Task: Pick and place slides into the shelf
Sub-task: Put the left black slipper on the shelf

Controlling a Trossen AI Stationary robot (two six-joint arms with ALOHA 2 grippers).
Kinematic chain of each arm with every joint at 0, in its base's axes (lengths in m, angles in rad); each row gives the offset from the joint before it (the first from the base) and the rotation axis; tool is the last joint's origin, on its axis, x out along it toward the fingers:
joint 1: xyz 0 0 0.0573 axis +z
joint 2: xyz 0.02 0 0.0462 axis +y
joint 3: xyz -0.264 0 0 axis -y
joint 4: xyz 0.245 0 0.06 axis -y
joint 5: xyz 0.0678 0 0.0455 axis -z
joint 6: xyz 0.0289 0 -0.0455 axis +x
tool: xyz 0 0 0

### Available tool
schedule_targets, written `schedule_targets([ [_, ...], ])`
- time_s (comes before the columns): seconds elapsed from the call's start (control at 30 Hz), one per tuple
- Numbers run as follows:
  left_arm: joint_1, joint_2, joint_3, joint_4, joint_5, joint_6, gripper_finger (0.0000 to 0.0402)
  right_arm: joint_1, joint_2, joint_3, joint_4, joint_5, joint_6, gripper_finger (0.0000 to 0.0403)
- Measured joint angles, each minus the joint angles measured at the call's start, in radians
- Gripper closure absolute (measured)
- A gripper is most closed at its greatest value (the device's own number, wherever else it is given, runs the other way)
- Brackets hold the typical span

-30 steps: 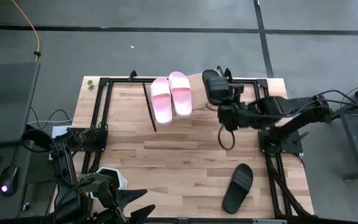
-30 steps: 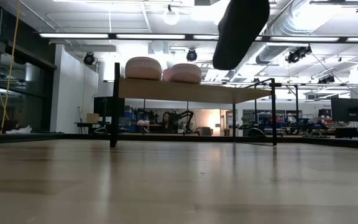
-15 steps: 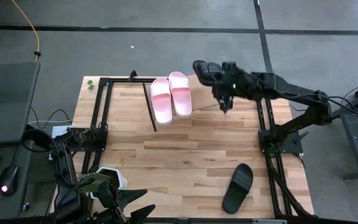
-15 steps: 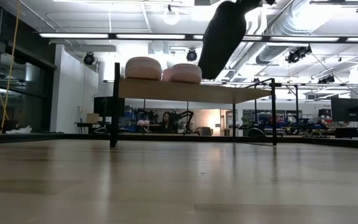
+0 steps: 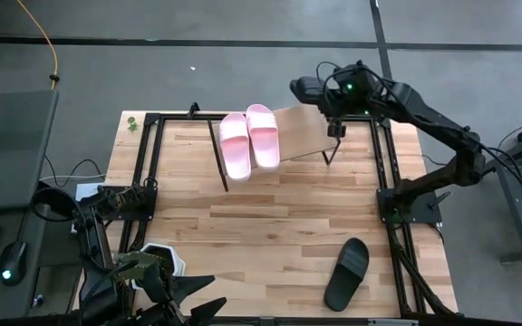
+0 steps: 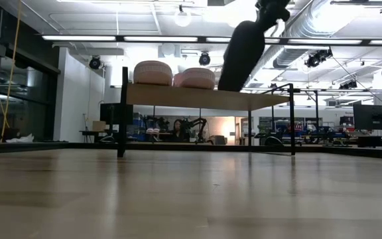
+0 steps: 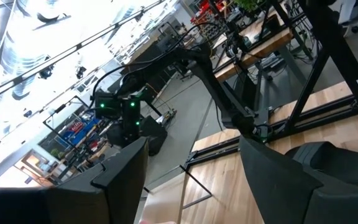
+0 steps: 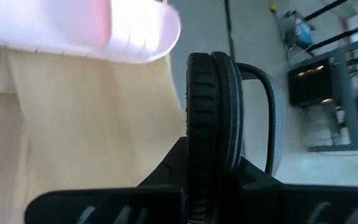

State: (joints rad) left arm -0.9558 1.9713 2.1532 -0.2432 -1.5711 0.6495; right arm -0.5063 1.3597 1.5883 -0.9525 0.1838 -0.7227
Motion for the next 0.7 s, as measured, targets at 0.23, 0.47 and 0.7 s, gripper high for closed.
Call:
schedule_targets([
  [0.23,0.000,0.000,0.000,0.000,0.000,0.005,0.0156,0.002,0.000,0.000,-0.110,-0.045,0.031,0.0388],
  [0.47,0.000,0.000,0.000,0.000,0.000,0.000,0.0156,0.024,0.000,0.000,-0.134,-0.043,0.034,0.0388],
  [0.7,0.000,0.000,0.000,0.000,0.000,0.000,0.0156,0.015,0.000,0.000,-0.165,-0.038,0.013,0.0388],
])
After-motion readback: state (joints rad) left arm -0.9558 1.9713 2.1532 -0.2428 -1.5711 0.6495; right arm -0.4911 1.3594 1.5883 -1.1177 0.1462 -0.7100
